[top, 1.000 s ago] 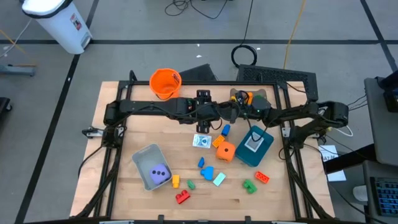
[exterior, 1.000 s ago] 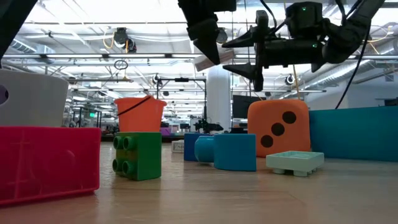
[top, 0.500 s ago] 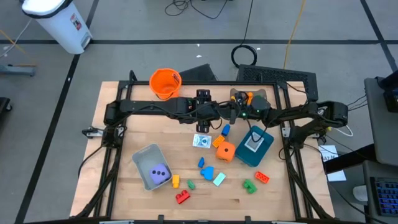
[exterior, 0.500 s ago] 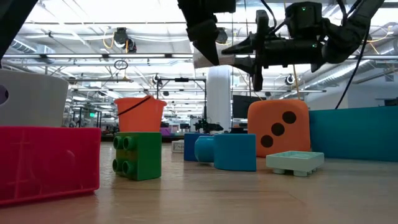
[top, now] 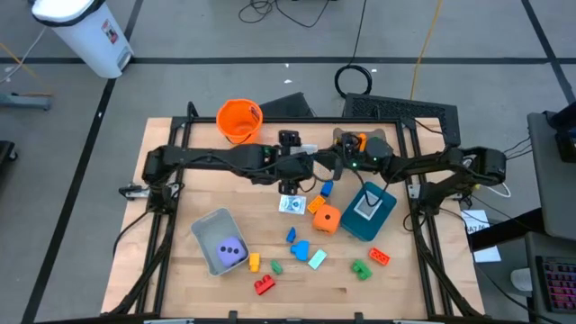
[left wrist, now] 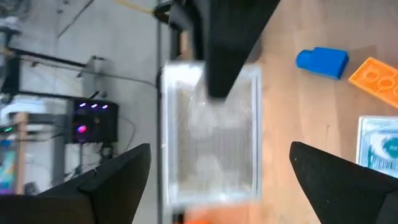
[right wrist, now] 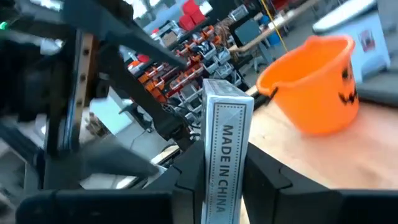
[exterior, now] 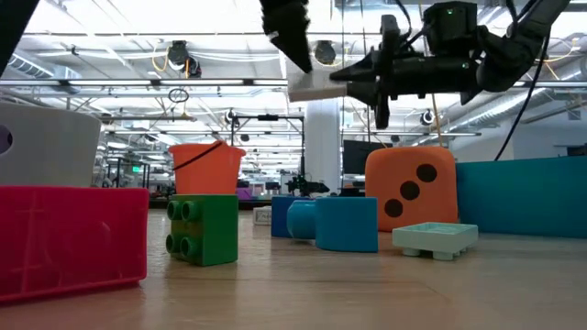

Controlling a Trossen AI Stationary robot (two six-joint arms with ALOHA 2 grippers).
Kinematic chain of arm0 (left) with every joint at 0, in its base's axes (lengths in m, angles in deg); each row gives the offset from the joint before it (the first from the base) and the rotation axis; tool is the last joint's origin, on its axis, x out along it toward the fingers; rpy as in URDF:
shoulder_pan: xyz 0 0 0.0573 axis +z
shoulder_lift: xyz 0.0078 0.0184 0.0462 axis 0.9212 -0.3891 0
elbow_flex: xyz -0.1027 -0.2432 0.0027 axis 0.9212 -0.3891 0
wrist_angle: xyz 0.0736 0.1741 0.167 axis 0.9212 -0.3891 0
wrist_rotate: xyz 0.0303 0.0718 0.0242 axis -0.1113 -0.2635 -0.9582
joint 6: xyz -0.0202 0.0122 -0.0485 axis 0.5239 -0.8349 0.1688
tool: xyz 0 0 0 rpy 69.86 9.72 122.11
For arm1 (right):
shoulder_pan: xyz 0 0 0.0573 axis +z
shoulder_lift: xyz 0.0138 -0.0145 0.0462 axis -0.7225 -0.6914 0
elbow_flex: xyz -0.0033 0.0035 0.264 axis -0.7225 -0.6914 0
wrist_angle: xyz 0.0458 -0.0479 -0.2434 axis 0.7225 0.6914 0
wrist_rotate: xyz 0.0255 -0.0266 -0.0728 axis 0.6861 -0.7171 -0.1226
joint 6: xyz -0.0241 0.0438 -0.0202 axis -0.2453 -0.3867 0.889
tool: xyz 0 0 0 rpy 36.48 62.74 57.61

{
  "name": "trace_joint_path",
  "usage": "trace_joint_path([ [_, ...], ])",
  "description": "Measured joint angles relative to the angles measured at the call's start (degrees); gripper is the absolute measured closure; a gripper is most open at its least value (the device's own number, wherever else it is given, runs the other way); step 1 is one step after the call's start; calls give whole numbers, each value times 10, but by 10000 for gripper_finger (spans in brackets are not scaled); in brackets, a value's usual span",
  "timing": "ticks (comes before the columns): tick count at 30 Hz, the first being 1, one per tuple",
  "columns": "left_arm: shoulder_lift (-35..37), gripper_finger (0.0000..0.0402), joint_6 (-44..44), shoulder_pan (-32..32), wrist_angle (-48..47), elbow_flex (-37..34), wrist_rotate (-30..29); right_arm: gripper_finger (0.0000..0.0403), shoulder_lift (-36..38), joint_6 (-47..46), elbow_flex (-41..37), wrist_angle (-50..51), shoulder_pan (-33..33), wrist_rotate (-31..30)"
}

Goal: Pick & Place Toys
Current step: Put the brown deck of cards into the blue bin

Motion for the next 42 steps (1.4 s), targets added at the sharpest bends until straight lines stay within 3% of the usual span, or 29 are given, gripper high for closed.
trace_joint_path([
  [6, 63, 10, 84, -9, -70, 0, -25, 339, 60, 132, 0, 46, -1, 5],
  [9, 93, 9, 140, -6, -110, 0, -25, 338, 107, 229, 0, 128, 13, -45],
  [16, 124, 9, 243, 10, -171, 0, -24, 338, 206, 556, 0, 312, 130, -276],
  [24, 107, 9, 252, 33, -151, -10, 24, 337, 231, 810, 0, 364, 301, -562],
  [30, 105, 9, 248, 48, -89, -95, 51, 337, 230, 892, 0, 402, 403, -769],
  [34, 103, 9, 253, 59, -65, -161, 54, 337, 241, 927, 0, 399, 460, -867],
  [37, 104, 9, 258, 65, -24, -206, 64, 338, 262, 946, 0, 374, 487, -910],
  [42, 104, 9, 258, 74, 27, -243, 134, 339, 319, 938, 33, 369, 516, -921],
])
